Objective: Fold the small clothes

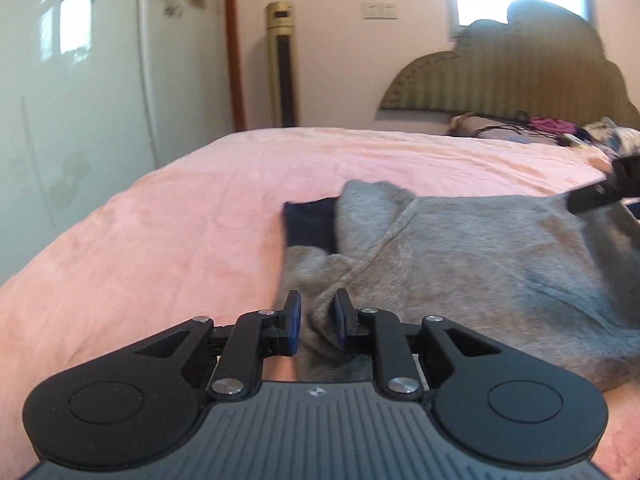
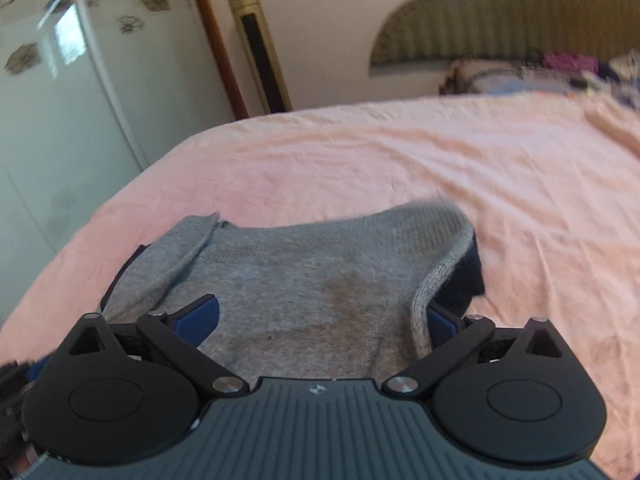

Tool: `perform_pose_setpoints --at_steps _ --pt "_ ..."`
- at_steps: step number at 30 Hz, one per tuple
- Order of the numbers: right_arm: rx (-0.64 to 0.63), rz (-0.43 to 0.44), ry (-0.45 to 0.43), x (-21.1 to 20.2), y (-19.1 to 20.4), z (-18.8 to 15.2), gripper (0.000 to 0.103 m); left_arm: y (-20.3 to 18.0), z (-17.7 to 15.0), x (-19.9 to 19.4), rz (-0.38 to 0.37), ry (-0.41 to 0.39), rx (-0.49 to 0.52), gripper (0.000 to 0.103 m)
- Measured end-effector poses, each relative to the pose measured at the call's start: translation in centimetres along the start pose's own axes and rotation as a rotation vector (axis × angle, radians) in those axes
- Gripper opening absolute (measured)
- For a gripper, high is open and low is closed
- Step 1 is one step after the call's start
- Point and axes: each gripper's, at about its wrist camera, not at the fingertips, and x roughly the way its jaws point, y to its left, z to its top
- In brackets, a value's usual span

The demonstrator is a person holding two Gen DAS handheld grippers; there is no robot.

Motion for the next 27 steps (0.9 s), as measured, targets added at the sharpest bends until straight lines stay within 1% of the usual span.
perform_pose_setpoints --at_steps 2,4,6,8,9,10,11,12,13,14,15,16,17,19,20,21,23,24,25,27 --pt "-0.013 -0.033 0.012 0.1 0.3 0.4 0.103 0.5 -0.1 0.0 0.010 0.006 -0.017 0.018" --pt "-0.036 -0.021 -0.003 0.0 1.0 1.6 0.102 0.7 -0.2 0.0 0.024 0.009 -0.025 0.018" --pt "-0.127 -0.042 -0.042 0.0 2.4 3.7 0.103 1.0 -0.1 0.2 0.048 0.032 -0.029 0.019" --pt "-0.208 -0.114 -0.090 0.0 3.4 5.7 0.103 1.6 -0.1 0.7 0.032 0.079 -0.068 0.025" --pt "-0.217 -0.124 -0.100 0.1 3.5 6.8 0.103 2.1 -0.1 0.7 0.015 0.098 -0.103 0.025" --pt "-0.217 -0.107 -0.088 0.5 3.5 7.7 0.103 2.4 -0.2 0.5 -0.010 0.101 -0.136 0.025" --pt "-0.219 -0.074 -0.055 1.2 3.9 8.5 0.103 2.6 -0.2 0.2 -0.036 0.101 -0.150 0.026" --pt "-0.213 -0.019 -0.010 2.2 4.4 9.0 0.103 2.5 -0.3 0.0 -0.055 0.099 -0.146 0.026" --pt "-0.190 0.072 0.055 3.6 4.9 9.3 0.103 2.1 -0.4 -0.1 -0.064 0.095 -0.128 0.026" --pt "-0.155 0.174 0.142 5.5 5.3 9.4 0.103 1.8 -0.5 -0.3 -0.071 0.085 -0.106 0.026" --pt "-0.112 0.248 0.226 7.6 5.8 9.2 0.103 1.5 -0.6 -0.6 -0.084 0.071 -0.085 0.026" --pt "-0.075 0.288 0.289 9.7 6.2 8.8 0.103 1.2 -0.7 -0.9 -0.100 0.059 -0.068 0.027" --pt "-0.052 0.304 0.334 11.6 6.6 8.6 0.099 1.1 -0.7 -1.2 -0.114 0.047 -0.056 0.028" --pt "0.026 0.302 0.372 13.9 6.6 8.8 0.095 1.2 -0.9 -1.6 -0.115 0.032 -0.039 0.043" --pt "0.071 0.330 0.374 14.5 6.6 9.0 0.095 1.3 -0.9 -1.6 -0.106 0.029 -0.037 0.062" --pt "0.091 0.351 0.356 14.4 6.9 9.3 0.092 1.5 -0.9 -1.8 -0.106 0.018 -0.044 0.070" --pt "0.072 0.389 0.308 13.6 8.0 10.2 0.094 1.7 -0.9 -1.9 -0.112 -0.002 -0.050 0.071" --pt "0.058 0.423 0.307 13.5 8.8 10.7 0.095 1.3 -0.8 -1.8 -0.126 0.004 -0.029 0.071" --pt "0.051 0.455 0.316 13.7 9.6 11.2 0.095 0.5 -0.7 -1.7 -0.136 0.007 0.019 0.071" --pt "0.043 0.493 0.366 15.6 11.8 12.1 0.095 -1.4 -0.8 -1.6 -0.099 -0.019 0.144 0.071"
